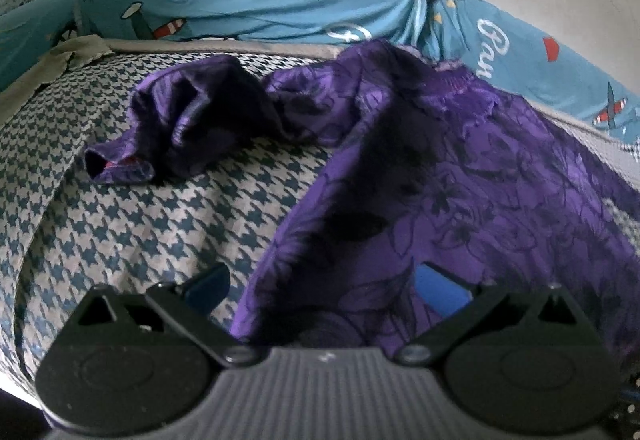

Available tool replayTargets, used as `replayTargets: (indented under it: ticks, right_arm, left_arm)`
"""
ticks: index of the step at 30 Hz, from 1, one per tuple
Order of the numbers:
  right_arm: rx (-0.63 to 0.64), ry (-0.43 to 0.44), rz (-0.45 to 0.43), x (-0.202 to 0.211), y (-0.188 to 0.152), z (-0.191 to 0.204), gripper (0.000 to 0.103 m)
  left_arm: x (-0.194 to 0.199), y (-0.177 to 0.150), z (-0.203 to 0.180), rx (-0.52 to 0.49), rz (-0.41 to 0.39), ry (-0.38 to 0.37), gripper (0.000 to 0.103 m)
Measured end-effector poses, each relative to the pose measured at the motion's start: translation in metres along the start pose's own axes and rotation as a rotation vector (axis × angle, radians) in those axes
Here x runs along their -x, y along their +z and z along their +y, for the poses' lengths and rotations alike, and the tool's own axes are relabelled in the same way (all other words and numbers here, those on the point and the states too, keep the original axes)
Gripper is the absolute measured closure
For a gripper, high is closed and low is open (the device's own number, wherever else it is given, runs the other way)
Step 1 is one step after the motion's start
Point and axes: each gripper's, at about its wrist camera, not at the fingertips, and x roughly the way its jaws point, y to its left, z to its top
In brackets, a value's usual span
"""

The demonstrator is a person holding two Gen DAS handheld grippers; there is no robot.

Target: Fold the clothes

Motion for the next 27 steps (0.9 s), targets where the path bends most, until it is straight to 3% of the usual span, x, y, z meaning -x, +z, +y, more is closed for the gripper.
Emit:
replayTargets:
  ticks: [3,8,17,27]
  right_arm:
    - [-0.018,0.008,0.022,-0.001,-0.003,0.0,0.098]
    - [-0.107,0.041,-0.053,0.012,-0.002,-0.012,0.098]
    - [-0.309,-0.039,-0.169,0.023,0.0,-0.042,0.097]
    - [-0.377,-0.121,-0.066,0.014,-0.007,-0.055,0.093]
  left_arm:
    - [-0.002,-0.005,-0.008,-0.041,0.013,-0.008,0.0]
    - [-0.008,-0.015,-0.021,-0.107,0.055,-0.011,0.0]
    - [-0.005,-0.036,-0.035,-0.201,0.084,-0.005,0.0]
    - [0.007,-0.041,-0.029,-0.174,0.071,-0.035,0.0]
